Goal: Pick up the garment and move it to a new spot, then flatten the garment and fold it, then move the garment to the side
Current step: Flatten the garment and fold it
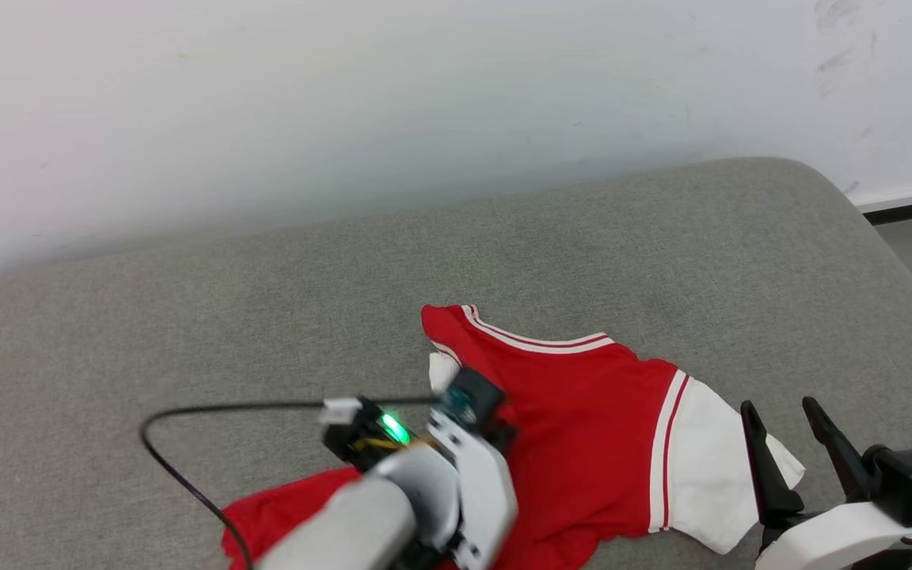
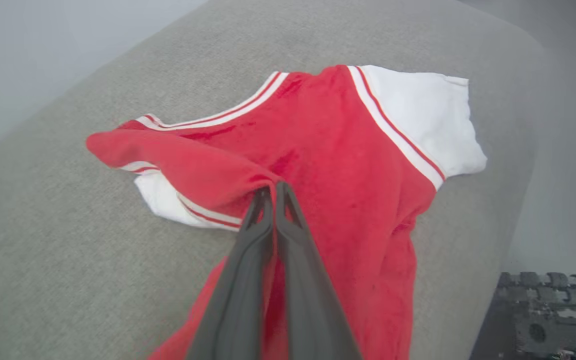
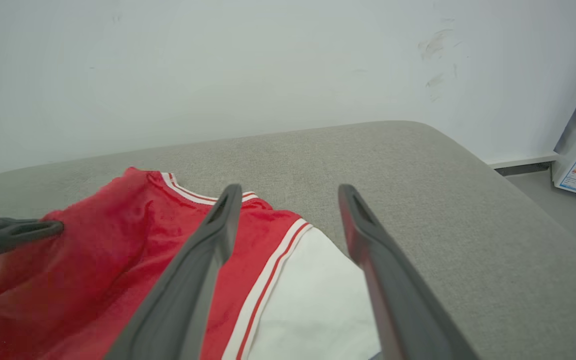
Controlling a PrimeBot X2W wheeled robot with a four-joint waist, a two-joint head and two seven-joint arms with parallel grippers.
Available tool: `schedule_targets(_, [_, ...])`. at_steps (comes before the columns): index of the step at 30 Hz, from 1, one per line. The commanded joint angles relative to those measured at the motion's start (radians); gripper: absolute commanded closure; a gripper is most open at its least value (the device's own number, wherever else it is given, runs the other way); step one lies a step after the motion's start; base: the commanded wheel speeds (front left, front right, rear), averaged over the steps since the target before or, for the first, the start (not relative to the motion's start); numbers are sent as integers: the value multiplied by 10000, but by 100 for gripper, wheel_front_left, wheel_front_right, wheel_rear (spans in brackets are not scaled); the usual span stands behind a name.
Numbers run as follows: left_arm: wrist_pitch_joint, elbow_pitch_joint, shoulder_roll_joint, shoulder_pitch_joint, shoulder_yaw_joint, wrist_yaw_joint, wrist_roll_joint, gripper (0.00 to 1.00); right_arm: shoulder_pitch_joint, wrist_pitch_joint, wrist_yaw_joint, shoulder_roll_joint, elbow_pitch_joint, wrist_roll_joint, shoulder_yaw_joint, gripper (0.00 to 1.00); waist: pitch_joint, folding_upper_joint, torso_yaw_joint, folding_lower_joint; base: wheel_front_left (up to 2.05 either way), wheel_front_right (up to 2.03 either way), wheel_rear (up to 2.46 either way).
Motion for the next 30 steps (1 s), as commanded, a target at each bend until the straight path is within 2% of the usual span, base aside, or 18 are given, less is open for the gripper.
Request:
schedule_targets(1, [17, -133, -163, 312, -325, -121, 78, 100, 73, 55, -3, 27, -62, 22, -33, 0, -10, 0, 9, 0, 0, 0, 0])
schedule_targets(10, [623, 186, -604, 1594, -1845, -835, -100, 100, 41, 89, -3, 57, -110, 81, -47, 0, 32, 0, 24, 0, 0, 0, 0])
schedule_targets(11, [655, 268, -613, 1700, -1883, -868, -173, 87, 61, 91, -3, 60, -126, 60, -51, 0, 33, 0, 34, 0, 0, 0, 0])
schedule_targets(12, [649, 332, -628, 1803, -1878, -857, -241, 55, 89, 95, -3, 66, -139, 44, -56, 0, 33, 0, 48, 0, 0, 0, 0])
schedule_targets(13, [544, 359, -635, 1835, -1844, -808, -245, 0, 120, 100, -3, 70, -151, 28, -68, 0, 29, 0, 65, 0, 0, 0, 0])
schedule_targets(18, [-414, 128, -546, 1938, -1376, -367, -217, 0, 197, 87, -3, 85, -141, 27, -118, 0, -59, 0, 202, 0, 0, 0, 0])
schedule_targets(24, [-1701, -515, -257, 2009, -287, 610, -314, 0, 221, 46, -3, 94, -170, -5, -115, 0, -211, 0, 379, 0, 0, 0, 0])
schedule_targets(30, [-1909, -657, 156, 1558, 579, 1134, -565, 0, 69, 22, -3, 96, -230, -16, -31, 0, -96, 0, 443, 0, 0, 0, 0])
